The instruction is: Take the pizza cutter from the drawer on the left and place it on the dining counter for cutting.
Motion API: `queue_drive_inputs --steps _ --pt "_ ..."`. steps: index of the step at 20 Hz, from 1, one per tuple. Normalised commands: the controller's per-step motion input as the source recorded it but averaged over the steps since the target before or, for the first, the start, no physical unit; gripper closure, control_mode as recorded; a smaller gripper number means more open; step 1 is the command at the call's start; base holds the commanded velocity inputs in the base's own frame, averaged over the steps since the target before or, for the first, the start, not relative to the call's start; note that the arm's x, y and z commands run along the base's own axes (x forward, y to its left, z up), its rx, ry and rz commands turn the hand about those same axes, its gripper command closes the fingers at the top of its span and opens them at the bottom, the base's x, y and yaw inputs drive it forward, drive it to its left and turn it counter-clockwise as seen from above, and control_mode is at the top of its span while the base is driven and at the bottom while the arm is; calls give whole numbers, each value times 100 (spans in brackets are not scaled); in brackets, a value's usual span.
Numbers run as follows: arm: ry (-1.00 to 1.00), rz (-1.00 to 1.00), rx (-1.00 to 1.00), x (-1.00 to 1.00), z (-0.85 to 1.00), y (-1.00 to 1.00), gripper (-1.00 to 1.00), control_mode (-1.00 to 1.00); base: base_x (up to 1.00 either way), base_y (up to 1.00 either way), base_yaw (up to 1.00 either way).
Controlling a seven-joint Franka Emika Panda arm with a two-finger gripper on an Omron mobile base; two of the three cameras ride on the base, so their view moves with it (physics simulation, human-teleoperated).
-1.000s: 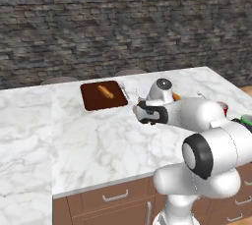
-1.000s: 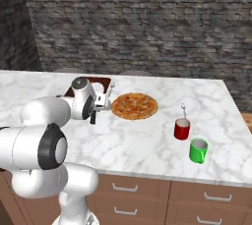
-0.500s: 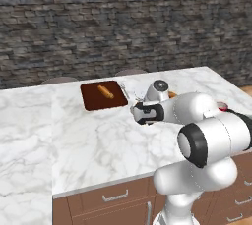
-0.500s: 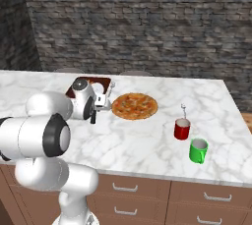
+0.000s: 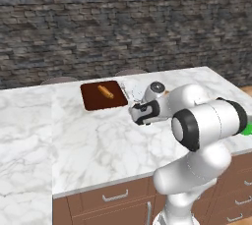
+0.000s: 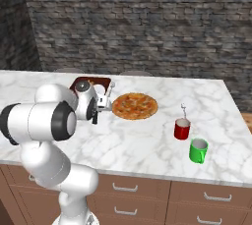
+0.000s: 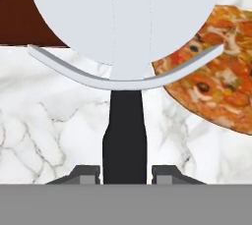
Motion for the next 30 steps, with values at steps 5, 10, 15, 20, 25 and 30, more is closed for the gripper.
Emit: queue_drive_inputs --steps 5,10,15,20,25,30 --pt "1 0 0 17 -7 11 100 -100 0 0 0" --pt "1 0 0 16 -8 8 100 -100 0 0 0" --pt "0 0 0 23 -27 3 100 -100 0 0 0" --pt "0 0 0 19 -14 0 100 -100 0 0 0" --pt "-1 0 0 27 -3 0 100 -100 0 0 0" --pt "0 0 1 35 -4 0 100 -100 0 0 0"
